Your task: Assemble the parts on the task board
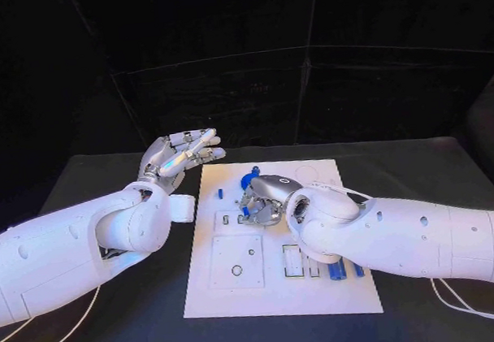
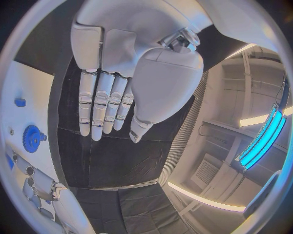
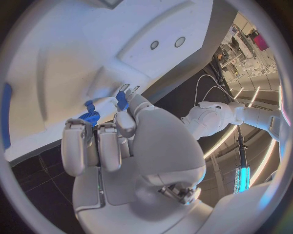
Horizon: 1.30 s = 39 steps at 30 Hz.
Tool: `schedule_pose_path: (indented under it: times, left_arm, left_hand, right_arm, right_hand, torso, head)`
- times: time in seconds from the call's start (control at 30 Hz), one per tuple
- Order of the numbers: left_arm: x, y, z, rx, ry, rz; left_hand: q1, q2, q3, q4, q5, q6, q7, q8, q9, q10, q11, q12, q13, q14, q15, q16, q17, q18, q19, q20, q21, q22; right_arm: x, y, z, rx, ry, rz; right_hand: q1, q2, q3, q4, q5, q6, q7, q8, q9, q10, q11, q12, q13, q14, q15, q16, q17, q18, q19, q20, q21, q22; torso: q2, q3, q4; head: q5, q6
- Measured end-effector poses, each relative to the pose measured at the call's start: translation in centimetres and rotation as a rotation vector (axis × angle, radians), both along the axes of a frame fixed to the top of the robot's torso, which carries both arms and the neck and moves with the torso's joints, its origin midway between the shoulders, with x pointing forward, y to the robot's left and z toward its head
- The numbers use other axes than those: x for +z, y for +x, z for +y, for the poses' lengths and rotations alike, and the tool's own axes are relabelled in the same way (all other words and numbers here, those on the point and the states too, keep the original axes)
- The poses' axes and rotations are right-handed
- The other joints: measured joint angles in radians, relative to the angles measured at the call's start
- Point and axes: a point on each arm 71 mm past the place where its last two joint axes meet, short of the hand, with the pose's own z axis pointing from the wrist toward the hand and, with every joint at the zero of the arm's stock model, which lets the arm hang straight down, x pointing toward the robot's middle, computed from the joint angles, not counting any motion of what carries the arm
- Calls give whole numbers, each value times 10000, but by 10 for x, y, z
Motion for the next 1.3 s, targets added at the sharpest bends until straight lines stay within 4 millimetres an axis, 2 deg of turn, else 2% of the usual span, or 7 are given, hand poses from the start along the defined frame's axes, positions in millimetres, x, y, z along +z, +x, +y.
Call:
schedule_pose_path:
  times: [0.23, 0.7, 1.0, 1.3]
  left_arm:
    - [0, 0, 0, 1, 2, 3]
    - [0, 1, 0, 9, 10, 11]
    - [-1, 1, -1, 7, 15, 25]
    - [-1, 2, 0, 13, 23, 39]
  left_hand:
    - [0, 0, 0, 0, 0, 0, 0, 0, 0, 0, 0, 0, 0, 0, 0, 0, -9, 0, 0, 0, 0, 1]
    - [0, 0, -29, -29, 0, 0, 0, -39, 0, 0, 0, 0, -8, 0, 0, 0, -7, 0, 0, 0, 0, -7]
    - [0, 0, -29, -29, 0, 0, 0, -39, 0, 0, 0, 0, -8, 0, 0, 0, -6, 1, 0, 0, 0, -7]
    - [0, 0, -29, -29, 0, 0, 0, -39, 0, 0, 0, 0, -7, 0, 0, 0, -6, -1, 0, 0, 0, -6]
  right_arm:
    - [-5, -2, 0, 74, -15, 120]
    - [-7, -1, -1, 102, -1, 149]
    - [-7, 0, -3, 98, 9, 127]
    - [-7, 1, -7, 29, -50, 100]
  right_hand:
    - [-78, -101, 24, 24, 0, 15, -8, 0, 0, 0, 0, 0, 77, 0, 0, 0, 0, 0, 0, 0, 0, 0]
    - [-78, -103, -9, 57, -8, 49, -12, -27, -11, 0, 0, 0, 79, 0, 0, 0, 7, 0, 0, 0, -1, 0]
    - [-194, -220, -12, 58, -10, 146, -50, -87, -22, -2, 1, -5, 37, 0, 0, 0, 6, 1, 0, 0, -1, 0]
    - [-289, -315, -18, 64, -49, 202, -101, -200, -68, -109, 107, -212, -113, -1, 0, 0, 5, 0, 0, 1, -1, 0]
  torso:
    - [0, 4, -1]
    - [4, 10, 11]
    - [10, 10, 11]
    - [10, 10, 11]
  head:
    - [-2, -25]
    - [-15, -25]
    - [-12, -64]
    - [-11, -81]
